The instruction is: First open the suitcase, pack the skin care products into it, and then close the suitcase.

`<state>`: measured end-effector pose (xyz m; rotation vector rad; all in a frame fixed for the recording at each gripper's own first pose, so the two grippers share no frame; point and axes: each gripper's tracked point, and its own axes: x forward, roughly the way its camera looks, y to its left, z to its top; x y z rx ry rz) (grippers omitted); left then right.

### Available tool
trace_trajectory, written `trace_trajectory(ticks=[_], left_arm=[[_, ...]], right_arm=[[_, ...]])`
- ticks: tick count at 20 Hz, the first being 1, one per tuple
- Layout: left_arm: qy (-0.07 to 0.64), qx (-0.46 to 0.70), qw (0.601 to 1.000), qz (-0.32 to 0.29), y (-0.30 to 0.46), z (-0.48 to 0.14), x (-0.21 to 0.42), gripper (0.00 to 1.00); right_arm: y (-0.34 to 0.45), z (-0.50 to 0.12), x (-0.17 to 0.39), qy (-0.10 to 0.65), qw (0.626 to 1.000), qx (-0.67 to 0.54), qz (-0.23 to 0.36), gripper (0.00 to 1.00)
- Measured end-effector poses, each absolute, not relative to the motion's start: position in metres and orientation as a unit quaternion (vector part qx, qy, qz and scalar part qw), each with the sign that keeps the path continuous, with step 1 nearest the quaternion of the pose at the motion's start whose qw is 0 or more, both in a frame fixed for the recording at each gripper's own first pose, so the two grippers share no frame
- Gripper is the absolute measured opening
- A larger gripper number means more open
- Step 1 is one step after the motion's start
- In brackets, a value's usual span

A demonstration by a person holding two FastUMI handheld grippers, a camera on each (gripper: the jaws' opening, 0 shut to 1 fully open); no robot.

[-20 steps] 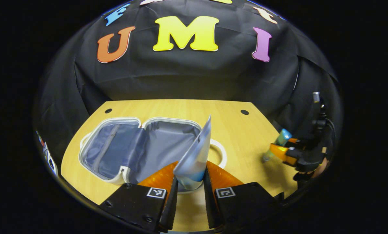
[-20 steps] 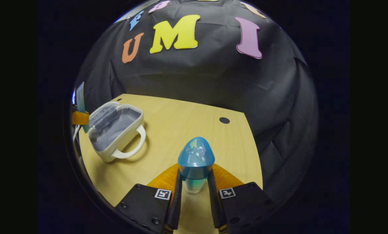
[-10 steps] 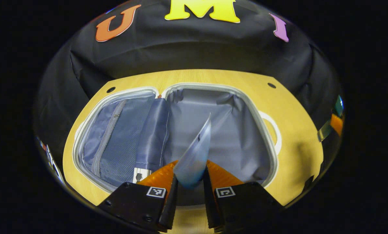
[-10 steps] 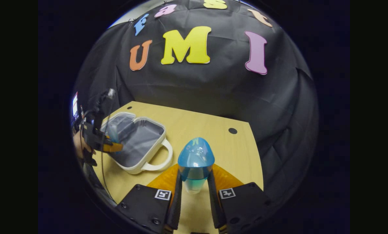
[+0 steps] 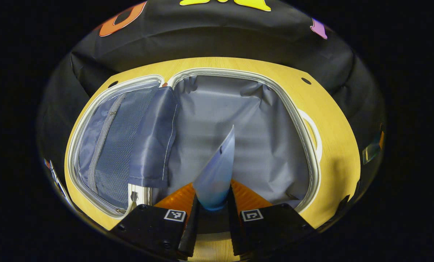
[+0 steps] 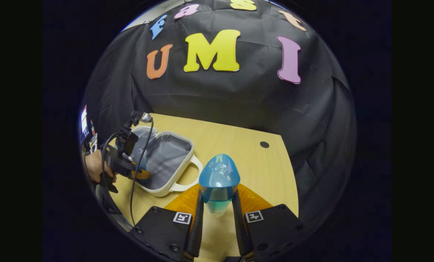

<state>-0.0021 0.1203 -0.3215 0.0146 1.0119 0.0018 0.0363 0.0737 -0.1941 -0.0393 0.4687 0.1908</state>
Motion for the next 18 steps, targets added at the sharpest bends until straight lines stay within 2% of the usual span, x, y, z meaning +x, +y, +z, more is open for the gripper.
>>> trace_trajectory(ticks=[7, 8, 9, 11, 13, 16, 18], left_arm=[[0.568, -0.003, 0.822, 0.030, 0.122, -0.331, 0.000, 0.41], [0.567, 0.001, 0.823, 0.028, 0.121, -0.337, 0.007, 0.49], [0.574, 0.001, 0.819, 0.029, 0.122, -0.336, 0.005, 0.41], [0.575, 0.000, 0.817, 0.033, 0.122, -0.336, 0.006, 0.42], [0.571, 0.007, 0.819, 0.049, 0.126, -0.332, 0.004, 0.47], [0.529, -0.019, 0.848, 0.035, 0.110, -0.313, 0.004, 1.00], [0.482, -0.014, 0.875, 0.029, 0.110, -0.286, 0.003, 1.00]], right_arm=[[0.064, -0.195, 0.042, 0.233, 0.968, -0.003, 0.091, 0.37], [0.064, -0.195, 0.043, 0.233, 0.968, -0.002, 0.092, 0.37], [0.062, -0.195, 0.043, 0.233, 0.968, -0.001, 0.093, 0.37], [0.062, -0.196, 0.044, 0.232, 0.968, 0.002, 0.096, 0.37], [0.067, -0.195, 0.047, 0.236, 0.966, 0.006, 0.105, 0.36], [0.089, -0.184, 0.058, 0.234, 0.963, 0.004, 0.132, 0.36], [0.113, -0.174, 0.068, 0.230, 0.961, 0.005, 0.156, 0.36]])
